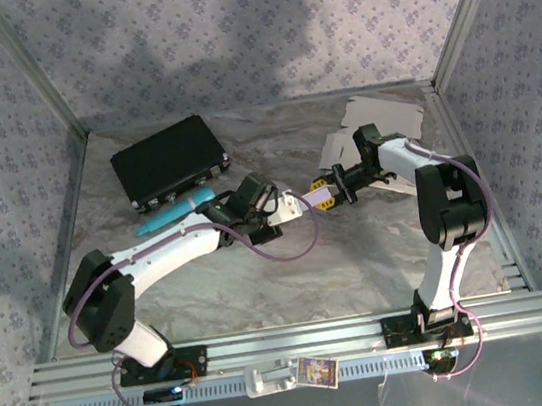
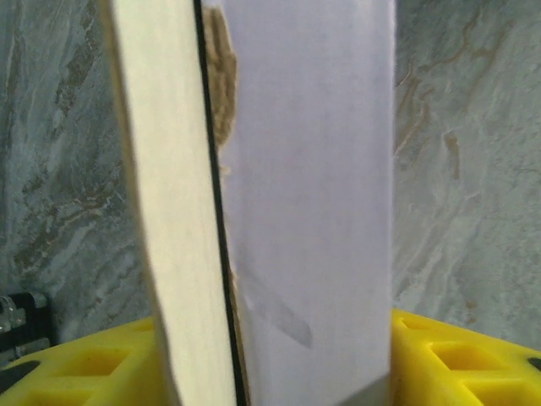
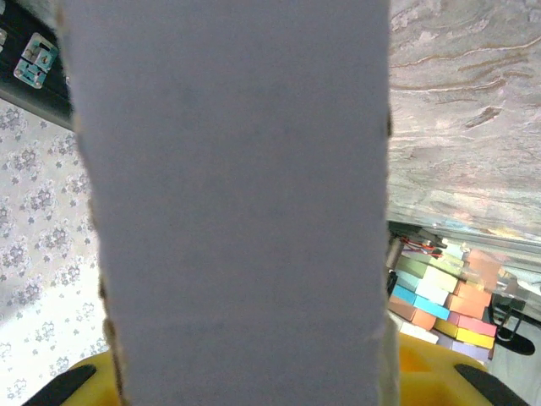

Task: Fold the paper box

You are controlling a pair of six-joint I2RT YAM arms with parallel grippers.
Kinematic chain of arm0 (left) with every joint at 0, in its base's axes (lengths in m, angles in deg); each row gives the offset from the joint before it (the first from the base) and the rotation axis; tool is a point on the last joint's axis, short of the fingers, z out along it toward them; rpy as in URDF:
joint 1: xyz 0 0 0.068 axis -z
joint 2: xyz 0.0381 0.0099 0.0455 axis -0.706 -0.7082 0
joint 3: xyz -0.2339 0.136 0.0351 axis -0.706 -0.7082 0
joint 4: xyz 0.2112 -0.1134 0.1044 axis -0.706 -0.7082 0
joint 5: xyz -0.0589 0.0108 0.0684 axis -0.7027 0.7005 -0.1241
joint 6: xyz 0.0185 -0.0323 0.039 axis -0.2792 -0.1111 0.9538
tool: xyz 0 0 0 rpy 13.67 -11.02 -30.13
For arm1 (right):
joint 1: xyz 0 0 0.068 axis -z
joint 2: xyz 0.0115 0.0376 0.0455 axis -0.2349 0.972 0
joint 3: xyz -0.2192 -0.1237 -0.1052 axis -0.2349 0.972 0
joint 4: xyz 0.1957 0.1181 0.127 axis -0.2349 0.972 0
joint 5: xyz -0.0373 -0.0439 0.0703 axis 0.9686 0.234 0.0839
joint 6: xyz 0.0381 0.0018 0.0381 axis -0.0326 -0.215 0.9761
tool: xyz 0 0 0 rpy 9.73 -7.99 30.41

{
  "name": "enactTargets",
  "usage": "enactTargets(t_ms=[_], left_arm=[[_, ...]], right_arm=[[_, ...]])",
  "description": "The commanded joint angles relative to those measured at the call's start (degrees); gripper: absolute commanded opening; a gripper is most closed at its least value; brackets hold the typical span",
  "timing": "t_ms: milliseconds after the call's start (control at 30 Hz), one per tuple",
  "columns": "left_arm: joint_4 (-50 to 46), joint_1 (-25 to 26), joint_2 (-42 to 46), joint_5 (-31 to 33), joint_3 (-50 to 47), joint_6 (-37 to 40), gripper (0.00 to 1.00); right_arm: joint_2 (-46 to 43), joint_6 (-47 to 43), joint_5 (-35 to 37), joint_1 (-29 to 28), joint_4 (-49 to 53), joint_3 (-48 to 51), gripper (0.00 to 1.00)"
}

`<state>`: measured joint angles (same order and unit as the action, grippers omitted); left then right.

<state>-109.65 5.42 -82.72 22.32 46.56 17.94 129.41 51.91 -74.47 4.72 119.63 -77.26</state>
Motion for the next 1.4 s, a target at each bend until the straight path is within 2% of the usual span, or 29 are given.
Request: enactTargets(t_ms=[0, 200, 300, 500, 633, 767, 833, 900, 1000, 1133, 1233, 1367], left_arm=[[0.88, 0.51, -0.61, 1.46, 2.59, 0.79, 0.52], [-3.41, 0.48, -0.35, -2.13, 3.67, 0.71, 0.35], [-5.95, 0.53, -0.27, -3.89, 4.09, 0.46, 0.31], [-10.09, 0.50, -0.33, -5.98, 5.60, -0.58, 0.25], [-14.74, 0.39, -1.20, -6.54, 7.80, -1.51, 0.25], [-18.72, -0.26, -1.82, -6.26, 8.71, -4.79, 0.24], [-19.01, -0.51, -1.49, -6.43, 7.87, -5.75, 0.24], [-19.51, -0.54, -1.38, -6.46, 7.35, -6.72, 0.24], [-20.69, -0.50, -2.09, -6.31, 7.65, -8.60, 0.26], [-22.06, -0.55, -3.21, -6.22, 8.63, -10.62, 0.28], [-23.02, -0.60, -4.39, -6.35, 9.45, -11.93, 0.30], [-23.22, -0.67, -5.06, -6.65, 9.61, -12.91, 0.32]], right_arm=[[0.55, -1.15, -0.90, 0.28, 2.80, 1.09, 0.29], [0.34, -1.50, -0.22, 0.39, 2.51, 3.74, 0.36], [-0.08, -1.10, -0.01, 0.38, 1.96, 4.28, 0.40], [-2.11, -1.39, 1.35, 1.34, 2.52, 4.75, 0.58], [-8.72, -1.79, 9.08, 5.36, 4.07, 5.55, 0.63], [-21.55, -2.88, 21.36, 10.38, 5.51, 7.08, 0.67], [-28.28, -4.27, 27.60, 10.97, 5.24, 8.57, 0.67], [-33.72, -6.93, 32.25, 9.05, 3.45, 10.48, 0.66], [-41.10, -9.94, 40.17, 1.93, 0.82, 14.69, 0.60], [-48.71, -5.85, 47.10, -9.77, -9.36, 23.31, 0.59], [-48.50, -2.27, 48.94, -16.36, -15.76, 26.41, 0.59], [-43.62, -1.33, 49.15, -20.99, -20.02, 24.85, 0.59]])
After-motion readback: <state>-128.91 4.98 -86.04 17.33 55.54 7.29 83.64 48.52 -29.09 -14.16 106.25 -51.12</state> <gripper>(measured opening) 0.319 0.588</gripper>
